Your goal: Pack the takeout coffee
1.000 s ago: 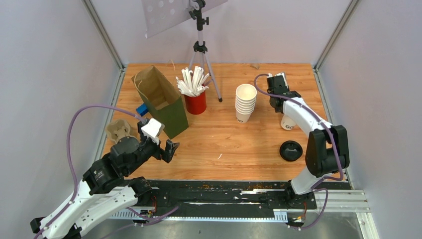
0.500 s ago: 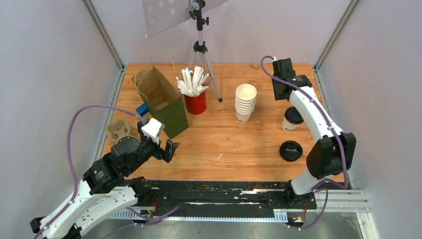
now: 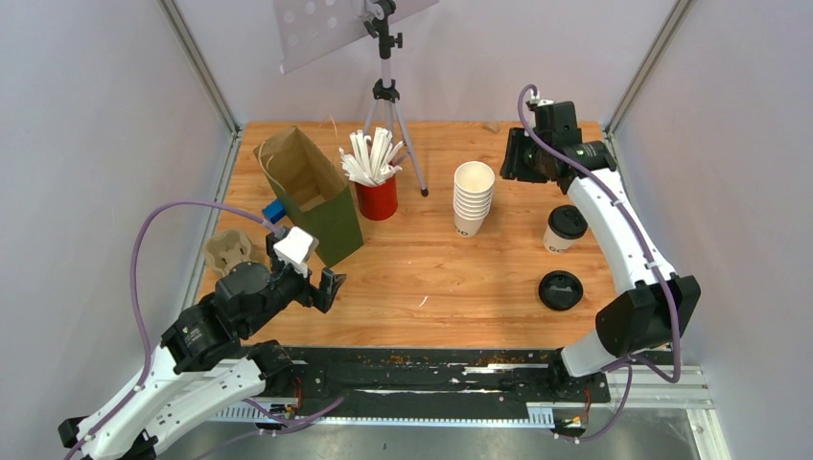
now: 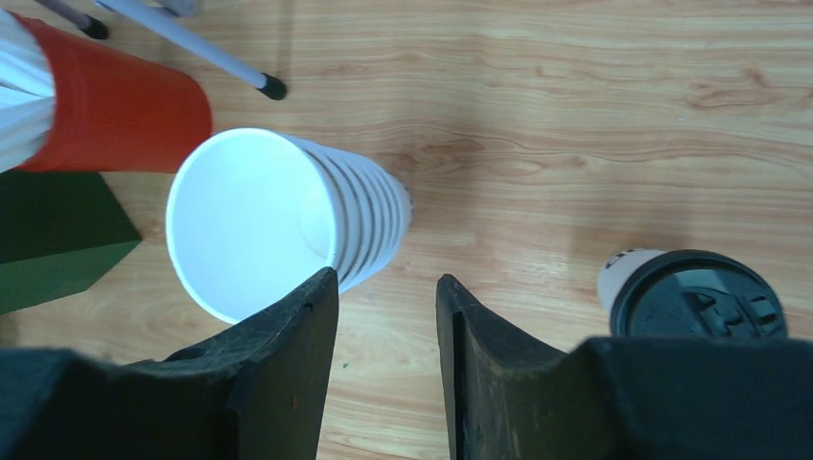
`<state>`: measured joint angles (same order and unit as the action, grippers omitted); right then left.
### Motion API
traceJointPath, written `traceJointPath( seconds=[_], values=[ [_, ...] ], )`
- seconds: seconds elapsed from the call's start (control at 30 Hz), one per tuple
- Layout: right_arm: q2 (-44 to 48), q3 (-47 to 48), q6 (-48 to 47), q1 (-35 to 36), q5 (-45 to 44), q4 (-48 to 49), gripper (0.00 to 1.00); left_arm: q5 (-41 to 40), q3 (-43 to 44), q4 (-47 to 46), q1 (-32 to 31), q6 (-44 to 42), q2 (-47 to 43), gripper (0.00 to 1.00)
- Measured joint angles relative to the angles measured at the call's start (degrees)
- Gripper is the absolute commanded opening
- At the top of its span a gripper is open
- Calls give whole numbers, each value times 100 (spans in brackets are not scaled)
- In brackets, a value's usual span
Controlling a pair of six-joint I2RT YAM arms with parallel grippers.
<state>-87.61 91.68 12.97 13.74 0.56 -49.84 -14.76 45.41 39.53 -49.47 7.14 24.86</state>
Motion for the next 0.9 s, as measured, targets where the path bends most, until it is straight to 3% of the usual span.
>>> traceJointPath(
  seconds=[0.5, 0.77, 0.9],
  values=[
    [-538, 402, 348, 452, -70, -31, 36, 0, 0, 2, 0, 0, 0, 100],
    [-953, 675, 326, 658, -595, -400, 10, -31, 0, 0, 0, 0, 0, 100],
    [-953, 793, 323, 699, -717, -509, 4, -37, 0, 2, 0, 0, 0, 100]
  ],
)
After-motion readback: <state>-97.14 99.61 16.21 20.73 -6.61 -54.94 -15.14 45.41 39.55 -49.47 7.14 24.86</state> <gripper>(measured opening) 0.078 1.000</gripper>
